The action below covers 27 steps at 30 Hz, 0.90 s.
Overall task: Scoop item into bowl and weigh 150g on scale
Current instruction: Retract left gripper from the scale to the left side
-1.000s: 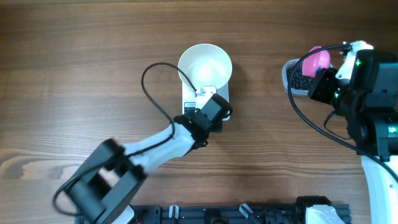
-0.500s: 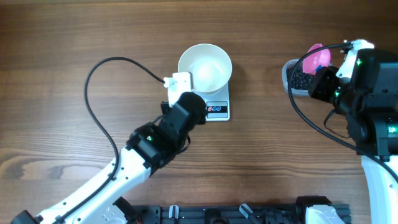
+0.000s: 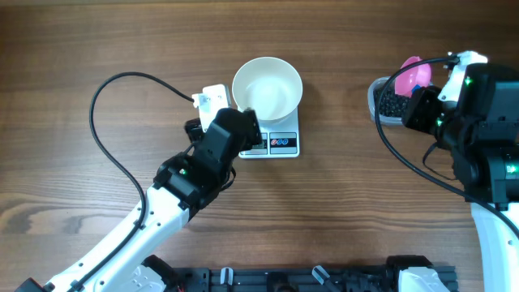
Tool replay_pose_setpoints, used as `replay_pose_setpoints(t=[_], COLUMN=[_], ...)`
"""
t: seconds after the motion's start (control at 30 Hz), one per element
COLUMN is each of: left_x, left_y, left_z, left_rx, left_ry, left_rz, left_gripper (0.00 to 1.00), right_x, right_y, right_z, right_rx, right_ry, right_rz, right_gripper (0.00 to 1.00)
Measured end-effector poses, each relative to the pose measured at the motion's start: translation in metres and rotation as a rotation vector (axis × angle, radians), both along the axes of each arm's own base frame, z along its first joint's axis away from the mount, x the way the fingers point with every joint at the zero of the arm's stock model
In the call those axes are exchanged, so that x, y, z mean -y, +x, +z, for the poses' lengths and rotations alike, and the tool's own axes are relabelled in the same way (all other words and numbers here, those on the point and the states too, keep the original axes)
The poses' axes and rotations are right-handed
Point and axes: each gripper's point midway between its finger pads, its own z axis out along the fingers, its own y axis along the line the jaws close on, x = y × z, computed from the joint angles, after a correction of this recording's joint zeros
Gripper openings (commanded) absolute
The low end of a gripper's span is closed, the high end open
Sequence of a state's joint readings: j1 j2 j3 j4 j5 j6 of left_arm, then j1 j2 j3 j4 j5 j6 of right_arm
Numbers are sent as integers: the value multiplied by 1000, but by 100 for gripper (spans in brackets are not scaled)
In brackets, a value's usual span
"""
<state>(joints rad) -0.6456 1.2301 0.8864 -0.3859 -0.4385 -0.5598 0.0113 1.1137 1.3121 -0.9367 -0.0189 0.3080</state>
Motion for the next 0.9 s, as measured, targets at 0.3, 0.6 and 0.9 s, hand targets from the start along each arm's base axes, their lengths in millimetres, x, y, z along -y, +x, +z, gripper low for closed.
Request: replay_pose_setpoints(t=[0.3,0.6,0.9], left_x=[-4,-31,-30], left_y=[-13,-22,-42], left_z=[-16,14,56], left_rx=[-81,-253,-229], left_ry=[70,71,-4], left_rz=[-51,-338,-562], left_gripper=[100,100,100], right_x=[-7,-9,-10], right_y=[-2,-4,-5], right_z=[-2,-4,-5], right_rx=[-12,-25,-28], right_ry=[27,36,38], right_rz=[29,39,41], right_gripper=[4,4,4])
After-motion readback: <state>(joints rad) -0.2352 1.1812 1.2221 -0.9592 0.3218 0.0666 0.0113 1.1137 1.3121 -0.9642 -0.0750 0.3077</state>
